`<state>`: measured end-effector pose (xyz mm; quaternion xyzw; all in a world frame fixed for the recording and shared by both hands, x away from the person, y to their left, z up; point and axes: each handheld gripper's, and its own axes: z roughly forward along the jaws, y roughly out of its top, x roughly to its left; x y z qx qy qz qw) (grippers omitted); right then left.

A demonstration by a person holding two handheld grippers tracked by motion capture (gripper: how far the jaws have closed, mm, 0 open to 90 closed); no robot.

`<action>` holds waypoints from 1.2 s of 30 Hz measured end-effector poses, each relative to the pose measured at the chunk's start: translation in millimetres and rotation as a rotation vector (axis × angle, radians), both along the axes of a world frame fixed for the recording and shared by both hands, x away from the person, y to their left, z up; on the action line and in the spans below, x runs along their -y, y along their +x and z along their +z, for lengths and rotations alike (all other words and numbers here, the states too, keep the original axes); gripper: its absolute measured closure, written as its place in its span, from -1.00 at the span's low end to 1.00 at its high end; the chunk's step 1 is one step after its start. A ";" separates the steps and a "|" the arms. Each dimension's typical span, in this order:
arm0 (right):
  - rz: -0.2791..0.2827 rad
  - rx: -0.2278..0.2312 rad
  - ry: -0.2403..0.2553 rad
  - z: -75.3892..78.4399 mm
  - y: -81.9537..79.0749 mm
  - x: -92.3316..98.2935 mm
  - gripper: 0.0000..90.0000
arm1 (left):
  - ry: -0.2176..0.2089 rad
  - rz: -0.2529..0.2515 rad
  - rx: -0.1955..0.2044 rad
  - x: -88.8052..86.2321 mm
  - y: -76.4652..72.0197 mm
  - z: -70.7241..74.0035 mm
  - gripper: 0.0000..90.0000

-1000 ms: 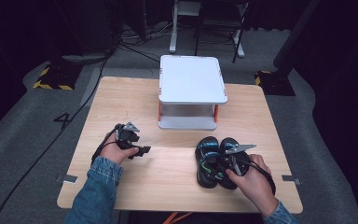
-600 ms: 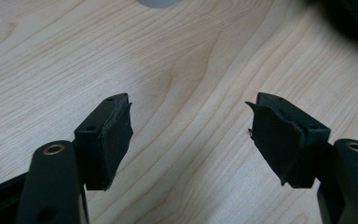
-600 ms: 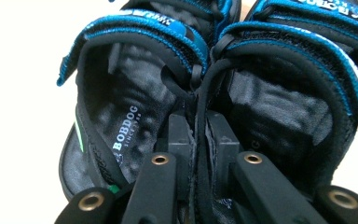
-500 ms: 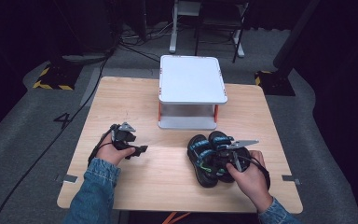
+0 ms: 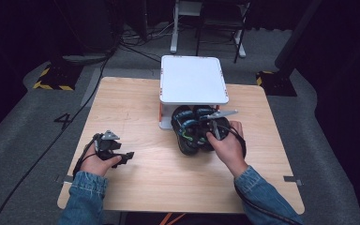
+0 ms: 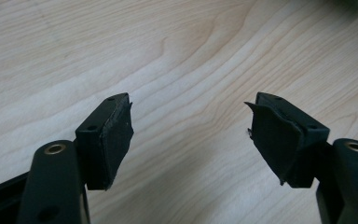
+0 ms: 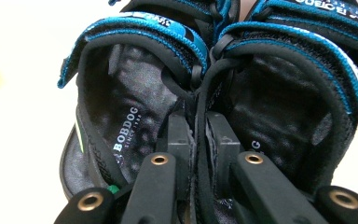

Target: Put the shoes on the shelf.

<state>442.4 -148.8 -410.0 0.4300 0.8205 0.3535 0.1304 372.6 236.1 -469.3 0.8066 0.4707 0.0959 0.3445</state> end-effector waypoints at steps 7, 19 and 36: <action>-0.052 0.040 -0.024 -15.0 38.1 -26.1 0.82 | -0.012 0.026 0.004 -9.1 -9.3 -0.6 -0.34; -0.161 0.150 -0.036 -36.3 64.8 -47.7 0.79 | -0.015 0.019 -0.004 -9.8 -9.6 -3.3 -0.34; -0.028 0.389 0.045 -14.9 39.6 -24.4 -0.04 | -0.020 -0.033 0.031 13.4 1.3 3.9 -0.33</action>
